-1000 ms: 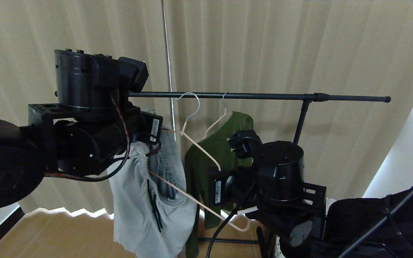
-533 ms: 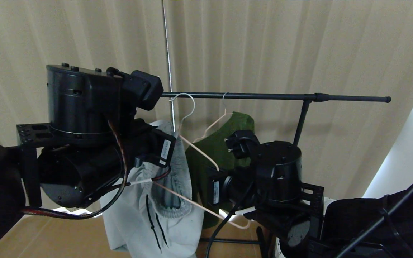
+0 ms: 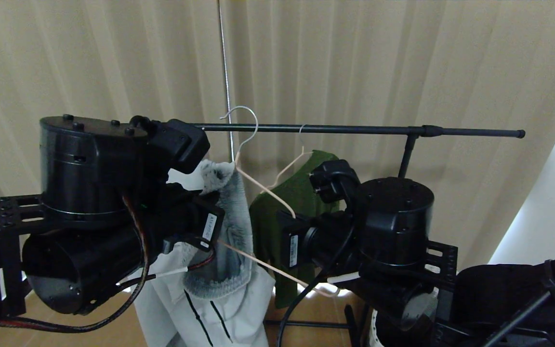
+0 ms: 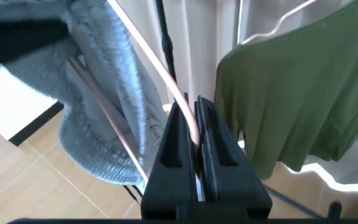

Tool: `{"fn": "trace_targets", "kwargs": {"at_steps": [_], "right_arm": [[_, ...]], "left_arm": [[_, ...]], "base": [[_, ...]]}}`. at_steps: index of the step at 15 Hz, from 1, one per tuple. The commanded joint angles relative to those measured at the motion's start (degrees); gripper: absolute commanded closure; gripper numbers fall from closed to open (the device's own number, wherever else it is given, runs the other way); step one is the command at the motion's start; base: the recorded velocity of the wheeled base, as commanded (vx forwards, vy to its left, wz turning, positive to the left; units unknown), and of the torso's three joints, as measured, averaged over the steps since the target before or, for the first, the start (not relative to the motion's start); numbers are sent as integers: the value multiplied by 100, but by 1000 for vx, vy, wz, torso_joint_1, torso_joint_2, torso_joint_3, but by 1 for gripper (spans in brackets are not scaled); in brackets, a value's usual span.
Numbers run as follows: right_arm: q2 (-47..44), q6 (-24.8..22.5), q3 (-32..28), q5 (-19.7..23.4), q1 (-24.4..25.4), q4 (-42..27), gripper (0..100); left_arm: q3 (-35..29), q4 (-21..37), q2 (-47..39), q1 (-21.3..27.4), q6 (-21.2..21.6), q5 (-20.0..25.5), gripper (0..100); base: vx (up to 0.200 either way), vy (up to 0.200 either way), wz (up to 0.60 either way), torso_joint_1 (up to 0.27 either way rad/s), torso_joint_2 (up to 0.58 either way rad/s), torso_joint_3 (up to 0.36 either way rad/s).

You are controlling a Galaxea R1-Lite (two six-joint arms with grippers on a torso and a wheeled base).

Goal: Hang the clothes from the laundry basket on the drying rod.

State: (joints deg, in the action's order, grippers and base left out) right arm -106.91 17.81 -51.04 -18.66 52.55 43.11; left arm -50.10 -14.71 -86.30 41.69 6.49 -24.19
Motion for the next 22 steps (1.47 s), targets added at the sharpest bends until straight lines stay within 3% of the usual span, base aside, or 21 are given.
{"fn": "trace_targets", "kwargs": {"at_steps": [1, 2, 3, 8, 10, 12, 16, 17, 19, 22], "right_arm": [[118, -6, 33, 3, 9, 14, 100], [118, -6, 33, 3, 9, 14, 100], [171, -6, 33, 3, 9, 14, 100], [382, -23, 112, -6, 0, 14, 100], [469, -199, 182, -6, -43, 14, 100], [601, -428, 279, 3, -281, 14, 100], [856, -849, 666, 65, -834, 14, 100], [953, -972, 850, 73, -975, 14, 100], [1217, -1157, 1008, 486, -1098, 5, 100], [1384, -1438, 1026, 820, -1204, -65, 100]], "left_arm": [[88, -5, 122, -3, 11, 90, 100], [88, -5, 131, -3, 11, 107, 100], [168, 4, 289, -3, 19, 467, 0], [255, -5, 553, 6, 125, 547, 0], [405, -5, 869, 6, 134, 977, 0], [598, 4, 1300, -21, 292, 1399, 0], [809, -14, 1783, -416, 740, 1434, 0], [809, -49, 1889, -654, 1030, 1434, 0], [818, -330, 1897, -908, 1900, 1610, 0], [730, -383, 1757, -1286, 2770, 2507, 0]], "base": [[0, 0, 0, 0, 0, 0], [0, 0, 0, 0, 0, 0], [0, 0, 0, 0, 0, 0], [0, 0, 0, 0, 0, 0], [0, 0, 0, 0, 0, 0], [0, 0, 0, 0, 0, 0], [0, 0, 0, 0, 0, 0], [0, 0, 0, 0, 0, 0], [0, 0, 0, 0, 0, 0], [0, 0, 0, 0, 0, 0]]}}
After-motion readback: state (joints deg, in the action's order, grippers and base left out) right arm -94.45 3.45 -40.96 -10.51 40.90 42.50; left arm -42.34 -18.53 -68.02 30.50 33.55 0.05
